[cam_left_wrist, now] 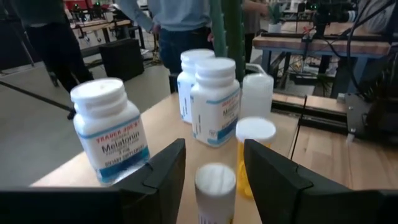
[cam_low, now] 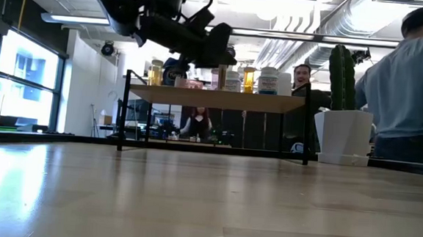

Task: Pick and place medicine bottles onto shelf by color
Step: Adjust the red pill bottle on the shelf

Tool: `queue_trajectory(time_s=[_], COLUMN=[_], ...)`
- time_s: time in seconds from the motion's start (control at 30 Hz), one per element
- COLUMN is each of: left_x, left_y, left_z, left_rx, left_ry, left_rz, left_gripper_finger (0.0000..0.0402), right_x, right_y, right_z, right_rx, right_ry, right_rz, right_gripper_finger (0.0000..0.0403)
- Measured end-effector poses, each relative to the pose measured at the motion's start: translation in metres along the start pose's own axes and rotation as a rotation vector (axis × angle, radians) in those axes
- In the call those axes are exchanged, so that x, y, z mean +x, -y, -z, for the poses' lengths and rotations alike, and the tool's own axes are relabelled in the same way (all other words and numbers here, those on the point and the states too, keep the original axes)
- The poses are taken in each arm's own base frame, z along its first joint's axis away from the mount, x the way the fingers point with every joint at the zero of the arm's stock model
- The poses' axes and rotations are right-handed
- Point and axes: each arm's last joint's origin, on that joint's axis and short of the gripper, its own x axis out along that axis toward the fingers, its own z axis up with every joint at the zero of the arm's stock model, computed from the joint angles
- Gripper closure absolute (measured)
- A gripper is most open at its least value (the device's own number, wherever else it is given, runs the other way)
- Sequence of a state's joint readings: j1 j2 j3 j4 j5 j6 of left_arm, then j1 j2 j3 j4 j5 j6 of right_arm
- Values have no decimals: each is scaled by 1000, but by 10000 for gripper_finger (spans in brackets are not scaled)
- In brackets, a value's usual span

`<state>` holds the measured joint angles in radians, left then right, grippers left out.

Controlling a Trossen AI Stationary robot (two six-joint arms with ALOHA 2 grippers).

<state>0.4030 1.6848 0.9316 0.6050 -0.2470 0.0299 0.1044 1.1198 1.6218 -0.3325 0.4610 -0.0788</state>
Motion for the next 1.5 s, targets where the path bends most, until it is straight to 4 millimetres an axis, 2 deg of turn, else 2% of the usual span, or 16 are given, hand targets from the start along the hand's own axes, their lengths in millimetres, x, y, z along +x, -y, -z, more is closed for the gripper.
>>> queue_trajectory(time_s=[0.3, 0.5, 0.9, 1.07, 1.2, 1.33, 1.5], left_x=[3, -4, -54, -75, -89, -93, -88], left_y=[-1, -5, -19, -24, -24, -23, -20], left_z=[-16, -41, -81, -84, -78, -67, -58], left_rx=[-11, 20, 85, 150, 203, 256, 267], left_ry=[45, 46, -12, -115, -229, -340, -398], left_rz=[-10, -64, -80, -24, 83, 147, 137], left_gripper_finger=[247, 247, 247, 247, 247, 247, 247], right_x=[0, 0, 0, 0, 0, 0, 0], right_y=[0, 0, 0, 0, 0, 0, 0], right_z=[0, 0, 1, 1, 1, 1, 3], right_rx=[0, 0, -3, -4, -4, -6, -14], right_ry=[0, 0, -7, -7, -7, -11, -27], right_rz=[0, 0, -1, -1, -1, -1, -2], right_gripper_finger=[180, 180, 180, 180, 180, 180, 180])
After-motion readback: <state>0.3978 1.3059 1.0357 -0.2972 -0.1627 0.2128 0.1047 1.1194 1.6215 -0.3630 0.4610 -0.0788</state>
